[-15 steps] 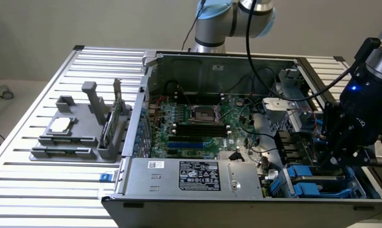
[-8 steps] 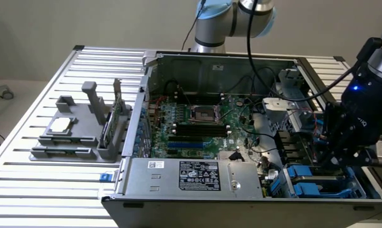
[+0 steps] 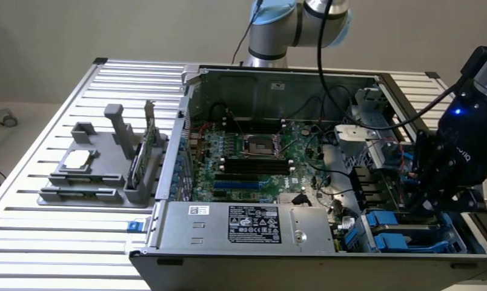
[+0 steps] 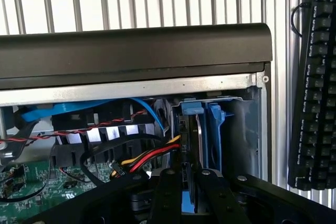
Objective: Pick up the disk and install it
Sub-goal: 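Insert the first disk wire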
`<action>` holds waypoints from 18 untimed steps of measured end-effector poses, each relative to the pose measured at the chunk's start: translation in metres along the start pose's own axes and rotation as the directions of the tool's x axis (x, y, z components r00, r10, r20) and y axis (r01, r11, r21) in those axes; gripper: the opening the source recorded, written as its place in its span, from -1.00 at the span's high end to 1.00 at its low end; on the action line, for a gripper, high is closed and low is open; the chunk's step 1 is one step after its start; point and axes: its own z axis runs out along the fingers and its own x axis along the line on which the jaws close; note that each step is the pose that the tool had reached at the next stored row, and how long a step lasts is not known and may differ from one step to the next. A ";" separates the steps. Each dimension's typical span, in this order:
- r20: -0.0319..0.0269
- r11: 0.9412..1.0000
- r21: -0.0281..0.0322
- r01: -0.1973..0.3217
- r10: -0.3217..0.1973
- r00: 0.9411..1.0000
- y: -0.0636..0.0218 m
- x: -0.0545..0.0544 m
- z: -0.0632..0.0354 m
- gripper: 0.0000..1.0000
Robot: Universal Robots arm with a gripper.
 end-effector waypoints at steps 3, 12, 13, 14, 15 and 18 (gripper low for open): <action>0.001 1.000 0.012 0.001 -0.001 1.000 0.0015 0.000 -0.0011 0.66; 0.002 1.000 0.029 0.004 -0.004 1.000 0.0067 -0.001 -0.0026 0.66; 0.002 1.000 0.030 0.005 -0.005 1.000 0.0072 -0.001 -0.0026 0.66; 0.003 1.000 0.030 0.005 -0.006 1.000 0.0077 -0.002 -0.0026 0.66; 0.002 1.000 0.031 0.006 -0.006 1.000 0.0079 -0.002 -0.0025 0.66; 0.003 0.999 0.031 0.011 -0.011 1.000 0.0081 -0.004 -0.0023 0.66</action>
